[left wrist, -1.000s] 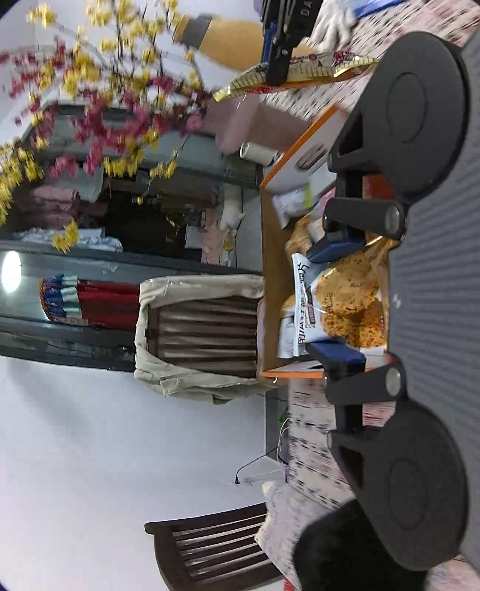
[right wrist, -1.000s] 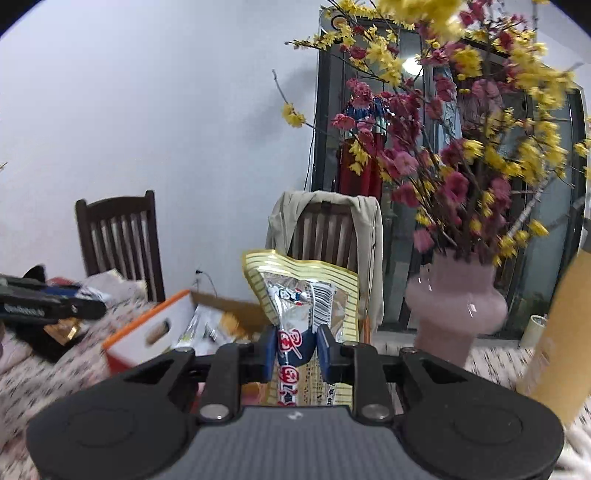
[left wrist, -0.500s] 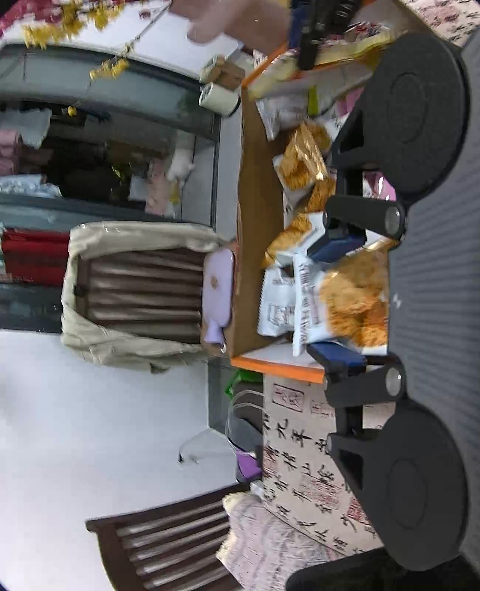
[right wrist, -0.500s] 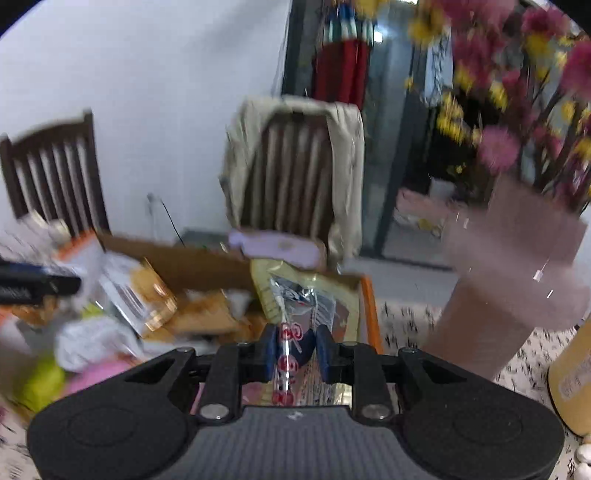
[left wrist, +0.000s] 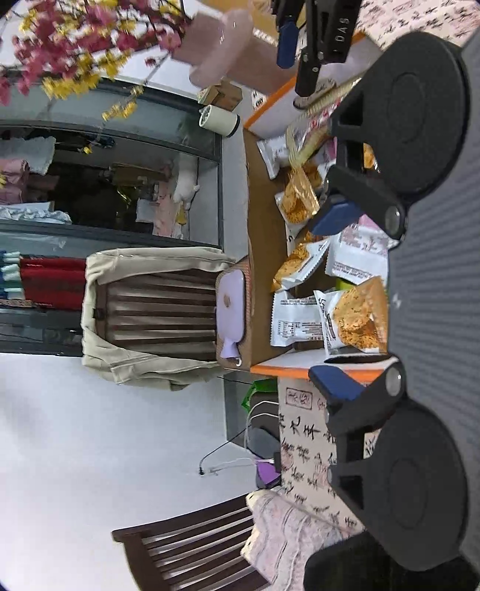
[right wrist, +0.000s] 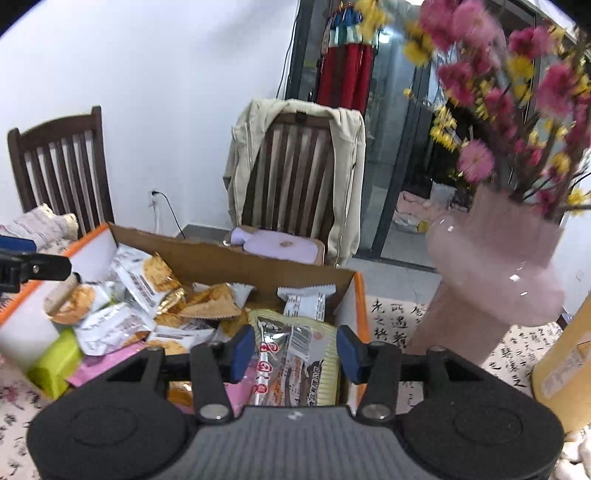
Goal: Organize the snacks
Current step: 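Open the right gripper inside the box while the left gripper releases the cracker packet, then withdraw both grippers from the box toward the red chip bag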
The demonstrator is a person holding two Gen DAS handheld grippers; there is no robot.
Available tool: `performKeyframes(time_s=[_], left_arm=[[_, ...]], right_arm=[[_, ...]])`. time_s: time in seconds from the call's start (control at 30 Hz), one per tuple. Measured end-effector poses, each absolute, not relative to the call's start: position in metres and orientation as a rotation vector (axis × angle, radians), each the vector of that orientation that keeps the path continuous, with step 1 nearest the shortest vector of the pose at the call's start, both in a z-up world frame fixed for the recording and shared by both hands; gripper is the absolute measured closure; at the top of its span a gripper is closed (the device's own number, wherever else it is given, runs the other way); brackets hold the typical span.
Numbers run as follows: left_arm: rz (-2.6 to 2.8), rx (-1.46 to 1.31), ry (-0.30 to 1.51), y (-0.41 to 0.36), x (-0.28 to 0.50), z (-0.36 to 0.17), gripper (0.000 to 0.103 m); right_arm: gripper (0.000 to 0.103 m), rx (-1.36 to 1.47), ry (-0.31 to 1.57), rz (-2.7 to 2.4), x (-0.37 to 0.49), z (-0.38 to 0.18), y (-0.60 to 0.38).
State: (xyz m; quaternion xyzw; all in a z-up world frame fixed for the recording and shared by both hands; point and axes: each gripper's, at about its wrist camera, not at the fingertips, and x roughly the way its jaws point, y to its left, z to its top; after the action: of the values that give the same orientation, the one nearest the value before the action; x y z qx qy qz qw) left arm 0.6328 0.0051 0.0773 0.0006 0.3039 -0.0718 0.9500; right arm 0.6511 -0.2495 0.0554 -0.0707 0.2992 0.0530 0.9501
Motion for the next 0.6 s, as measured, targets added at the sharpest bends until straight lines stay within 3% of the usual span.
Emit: performKeyframes(time_s=[0.3,0.43,0.6], left_arm=[[-0.164,0.028,0.531,0.017,0.524,0.113,0.015],[-0.193,0.018,0.474,0.026,0.453,0.124,0.007],[-0.203,0.045,0.425,0.035,0.362,0.121,0.007]], right_arm=[[0.042,-0.129,0.527,0.167,0.551,0.09,-0.263],[0.034,-0.124,0.492,0.201,0.488,0.098,-0.266],[0.031,-0.106,0.448,0.257,0.404,0.1,-0.264]])
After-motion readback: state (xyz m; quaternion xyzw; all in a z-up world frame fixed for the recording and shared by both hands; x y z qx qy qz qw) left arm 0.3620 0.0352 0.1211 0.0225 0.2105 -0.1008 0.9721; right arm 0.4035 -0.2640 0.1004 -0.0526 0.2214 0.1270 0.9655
